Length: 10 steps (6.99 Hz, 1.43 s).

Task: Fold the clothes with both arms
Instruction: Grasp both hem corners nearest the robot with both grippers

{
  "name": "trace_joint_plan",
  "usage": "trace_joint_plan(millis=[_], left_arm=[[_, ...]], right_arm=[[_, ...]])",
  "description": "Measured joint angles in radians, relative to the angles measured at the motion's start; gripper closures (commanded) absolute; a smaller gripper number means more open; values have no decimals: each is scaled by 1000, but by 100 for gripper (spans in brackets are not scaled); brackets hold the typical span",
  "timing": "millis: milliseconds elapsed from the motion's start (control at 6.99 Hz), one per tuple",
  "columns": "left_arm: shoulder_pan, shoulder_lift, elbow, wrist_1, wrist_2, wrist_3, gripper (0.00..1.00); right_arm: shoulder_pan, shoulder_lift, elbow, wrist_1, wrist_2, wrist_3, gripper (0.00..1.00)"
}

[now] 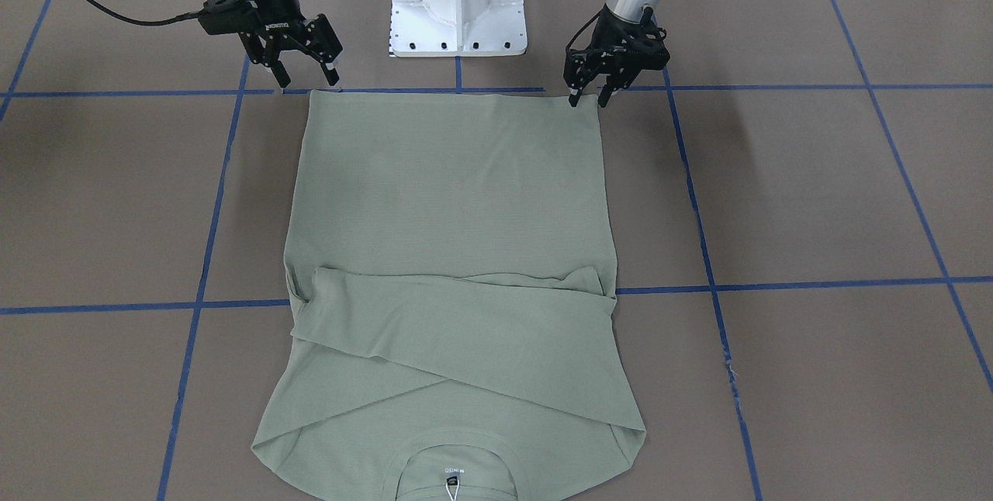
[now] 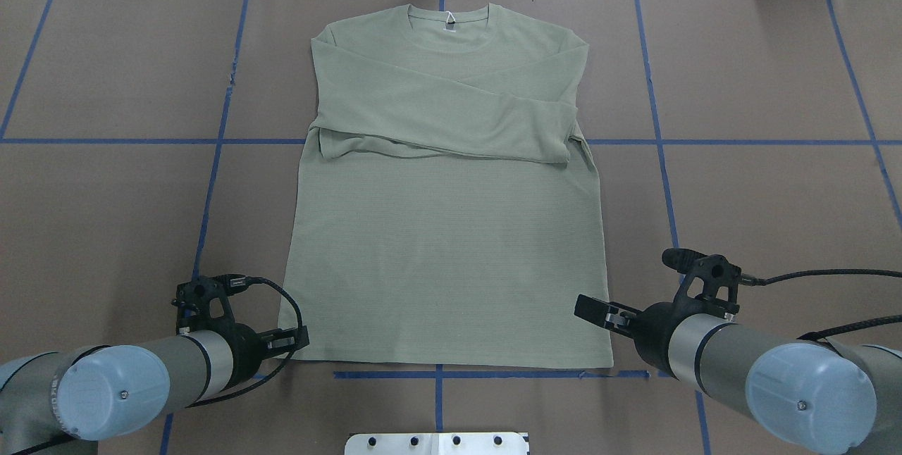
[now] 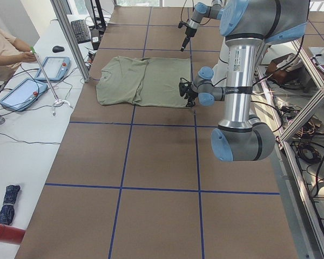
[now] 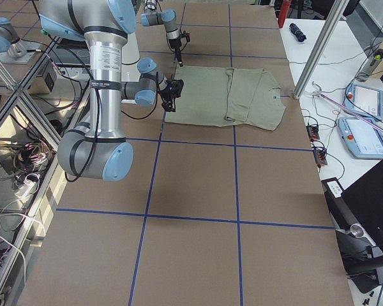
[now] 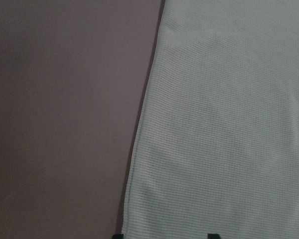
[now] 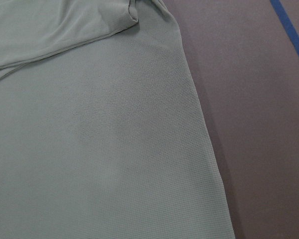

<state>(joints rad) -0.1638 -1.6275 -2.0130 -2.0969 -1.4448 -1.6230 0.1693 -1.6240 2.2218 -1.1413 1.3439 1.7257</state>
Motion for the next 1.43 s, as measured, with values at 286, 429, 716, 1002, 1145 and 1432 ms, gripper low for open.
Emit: trace_joint_plan(millis=[286,429,716,1002,1145,1432], left_arm=[[11,2,6,0,0,2,36],[17,3,7,0,1,3,40],[22,3,7,0,0,3,55],[25,3,8,0,0,2,98],[26,3,10,0,0,3,100],[27,4,13,2,2,5,100]], right_arm=[[-2,0,-1,0,0,0,0],[-3,0,-1,0,0,0,0],[-9,0,-1,0,-2,0,0],[-15,1,-1,0,-9,0,0],[-19,1,-2,0,-11,0,0],[-34,3,-12,-1,-29,0,5]])
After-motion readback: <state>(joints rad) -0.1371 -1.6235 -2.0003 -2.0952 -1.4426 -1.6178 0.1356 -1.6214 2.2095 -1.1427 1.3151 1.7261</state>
